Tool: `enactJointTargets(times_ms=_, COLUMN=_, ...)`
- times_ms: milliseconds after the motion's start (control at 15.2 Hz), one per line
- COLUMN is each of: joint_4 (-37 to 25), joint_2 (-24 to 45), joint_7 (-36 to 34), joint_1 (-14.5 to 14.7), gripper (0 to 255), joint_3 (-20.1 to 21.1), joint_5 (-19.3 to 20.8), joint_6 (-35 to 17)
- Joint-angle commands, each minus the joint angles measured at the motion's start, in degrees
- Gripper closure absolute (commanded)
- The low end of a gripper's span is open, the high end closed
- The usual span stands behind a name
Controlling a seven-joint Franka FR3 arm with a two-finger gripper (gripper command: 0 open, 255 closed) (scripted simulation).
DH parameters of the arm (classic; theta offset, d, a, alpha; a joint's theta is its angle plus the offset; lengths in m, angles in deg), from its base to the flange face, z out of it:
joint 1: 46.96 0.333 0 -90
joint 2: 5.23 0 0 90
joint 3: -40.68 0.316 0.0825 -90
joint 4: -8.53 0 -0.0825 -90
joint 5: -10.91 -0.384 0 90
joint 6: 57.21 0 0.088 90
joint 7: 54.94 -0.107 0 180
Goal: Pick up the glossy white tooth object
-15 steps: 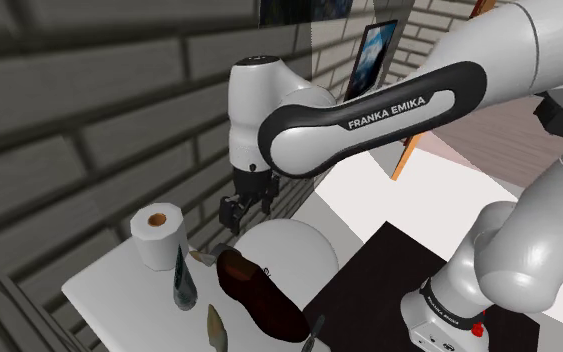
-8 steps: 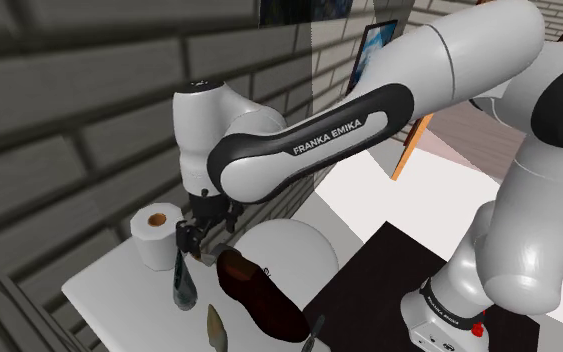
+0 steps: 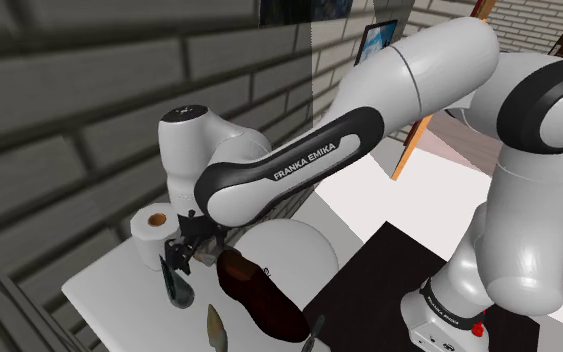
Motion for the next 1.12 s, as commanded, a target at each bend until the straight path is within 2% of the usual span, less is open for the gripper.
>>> enactJointTargets(times_ms=0, joint_4=0.54, joint_2=1.07, joint_7=-0.25, joint_1=0.23, gripper=0, joint_3=-0.22, joint_5=0.51, joint_6=-1.55)
enactJointTargets(times_ms=132, joint_4=0.55, joint_2=1.07, joint_7=-0.24, joint_1=0.23, gripper=0, joint_3=-0.22, joint_5=0.51, joint_6=-1.55)
enactJointTargets(times_ms=198, joint_4=0.5, joint_2=1.12, joint_7=-0.24, joint_1=0.23, gripper=255, joint_3=-0.24, joint_5=0.53, joint_6=-1.55)
enactJointTargets(times_ms=792, joint_4=0.54, joint_2=1.07, joint_7=-0.24, joint_1=0.23, gripper=255, joint_3=-0.22, joint_5=0.51, joint_6=-1.55)
enactJointTargets(times_ms=1056, joint_4=-0.54, joint_2=-0.54, joint_7=0.07, joint_1=-0.07, gripper=255, joint_3=0.14, joint_5=-0.26, joint_6=1.02)
